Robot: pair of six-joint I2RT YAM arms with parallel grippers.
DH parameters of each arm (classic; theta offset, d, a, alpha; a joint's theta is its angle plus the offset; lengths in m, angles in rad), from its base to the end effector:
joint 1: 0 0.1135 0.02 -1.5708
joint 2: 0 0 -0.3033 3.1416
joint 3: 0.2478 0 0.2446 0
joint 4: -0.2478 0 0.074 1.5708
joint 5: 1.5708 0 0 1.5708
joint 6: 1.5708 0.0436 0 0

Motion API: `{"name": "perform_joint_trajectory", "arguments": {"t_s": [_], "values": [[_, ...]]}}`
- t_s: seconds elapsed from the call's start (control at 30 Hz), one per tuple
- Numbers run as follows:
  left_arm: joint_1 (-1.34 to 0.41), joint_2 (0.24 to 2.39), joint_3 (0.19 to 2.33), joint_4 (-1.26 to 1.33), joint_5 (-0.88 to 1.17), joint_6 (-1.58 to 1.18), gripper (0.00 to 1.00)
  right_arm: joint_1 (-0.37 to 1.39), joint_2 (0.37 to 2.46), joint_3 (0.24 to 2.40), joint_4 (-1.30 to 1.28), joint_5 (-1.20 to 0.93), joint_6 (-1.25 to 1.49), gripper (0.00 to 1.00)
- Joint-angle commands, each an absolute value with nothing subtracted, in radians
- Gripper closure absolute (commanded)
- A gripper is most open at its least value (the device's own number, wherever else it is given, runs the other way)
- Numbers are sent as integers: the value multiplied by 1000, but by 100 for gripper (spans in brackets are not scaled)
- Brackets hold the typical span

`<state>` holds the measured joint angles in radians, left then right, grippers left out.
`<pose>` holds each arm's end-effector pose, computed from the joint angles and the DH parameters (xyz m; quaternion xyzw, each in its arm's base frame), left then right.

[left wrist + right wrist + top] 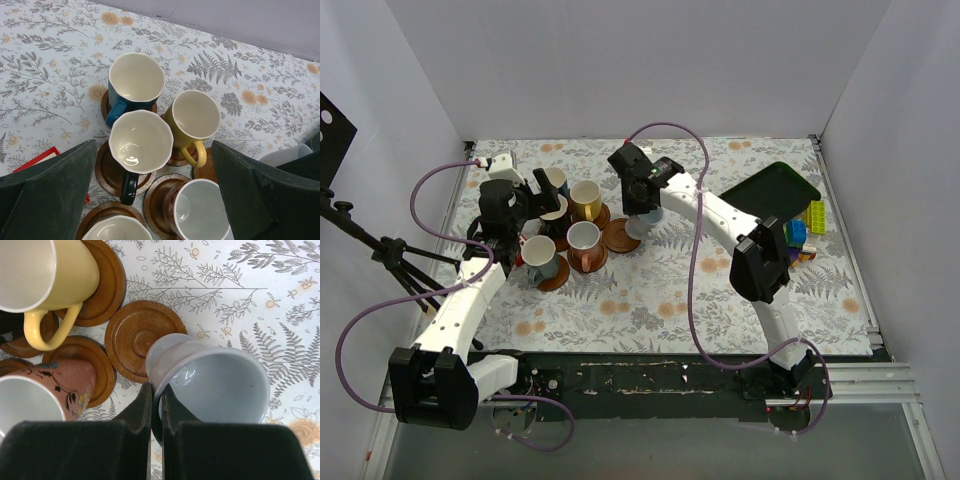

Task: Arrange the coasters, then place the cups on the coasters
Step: Pick up the cup from the tray, then place the cup on the coaster.

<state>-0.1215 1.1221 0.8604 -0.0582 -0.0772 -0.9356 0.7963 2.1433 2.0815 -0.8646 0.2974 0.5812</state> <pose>0.2431 -0.0263 0.3464 -0.3415 0.7350 -0.2680 0.5210 0.3547 0.3443 0.3212 -0.0540 0.9377 0.0905 0.3311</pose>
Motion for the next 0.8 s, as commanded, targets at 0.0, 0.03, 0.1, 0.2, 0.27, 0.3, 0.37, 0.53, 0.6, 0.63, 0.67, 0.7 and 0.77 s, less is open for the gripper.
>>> {"name": "perform_joint_trajectory", "arguments": {"t_s": [0.0,0.03,0.1,0.2,0.27,0.3,0.37,0.53,0.6,0.63,0.67,0.7,0.77], "values": [[-118,1086,859,-43,-81,-936,2,813,2155,2155,-786,353,635,99],[-120,1086,861,-43,-81,-936,2,818,2160,2155,-776,357,637,99],[-120,1089,862,-43,-78,-936,2,828,2166,2155,-756,370,643,99],[-118,1094,865,-51,-80,-937,2,831,2181,2161,-742,374,649,99],[-118,1095,867,-52,-80,-937,2,834,2190,2166,-738,373,652,99],[-118,1094,867,-52,-78,-937,2,836,2197,2167,-738,373,653,99],[-118,1095,868,-54,-80,-939,2,838,2206,2171,-733,371,655,99],[-118,1098,870,-57,-78,-939,2,842,2221,2181,-726,373,654,99],[-118,1101,871,-60,-78,-939,2,844,2224,2184,-724,382,653,99],[-118,1101,871,-60,-80,-939,2,845,2226,2184,-723,382,652,99],[-118,1101,873,-60,-78,-939,2,844,2227,2184,-721,380,650,99],[-118,1103,873,-61,-78,-939,2,845,2229,2184,-716,379,649,99],[-118,1100,873,-63,-78,-939,2,845,2233,2184,-713,377,646,99]]}}
